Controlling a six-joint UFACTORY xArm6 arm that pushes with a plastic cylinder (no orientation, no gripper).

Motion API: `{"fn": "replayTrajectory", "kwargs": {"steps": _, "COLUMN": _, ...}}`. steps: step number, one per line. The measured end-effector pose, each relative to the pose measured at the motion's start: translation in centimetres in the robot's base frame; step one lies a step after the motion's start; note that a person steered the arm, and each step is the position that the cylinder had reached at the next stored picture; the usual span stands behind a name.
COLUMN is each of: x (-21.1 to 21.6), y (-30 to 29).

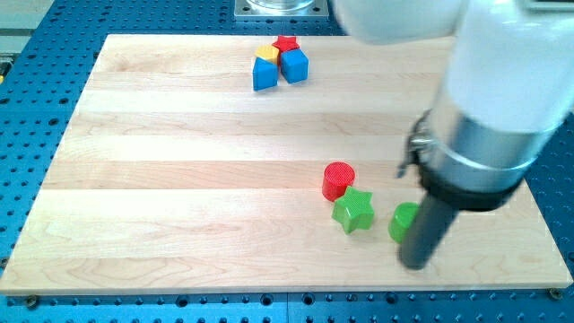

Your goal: Place the green blocks and red circle to the bottom of the blue blocks

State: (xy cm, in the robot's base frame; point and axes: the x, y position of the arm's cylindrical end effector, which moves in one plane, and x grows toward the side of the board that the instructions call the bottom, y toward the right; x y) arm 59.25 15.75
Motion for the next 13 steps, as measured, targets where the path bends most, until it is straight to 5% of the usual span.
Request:
{"fn": "replayTrajectory", "kwargs": {"steps": 1, "x": -1.8, "y": 2.7}}
{"fn": "replayTrajectory", "kwargs": {"steps": 3, "x": -2.1, "y": -11.0}}
{"fn": "replayTrajectory", "kwargs": {"steps": 5, "x": -7.0, "y": -17.8}}
{"fn": "replayTrajectory", "kwargs": {"steps": 8, "x": -18.7, "y": -16.8}}
{"fn": "replayTrajectory", "kwargs": {"steps": 9, "x": -19.1, "y": -11.7}}
{"fn": "replayTrajectory", "kwargs": {"steps": 11, "x": -23.7, "y": -15.4}}
{"fn": "replayTrajectory", "kwargs": {"steps": 12, "x": -21.0, "y": -5.7}}
{"fn": "replayTrajectory", "kwargs": {"steps": 13, "x": -12.1, "y": 0.3}}
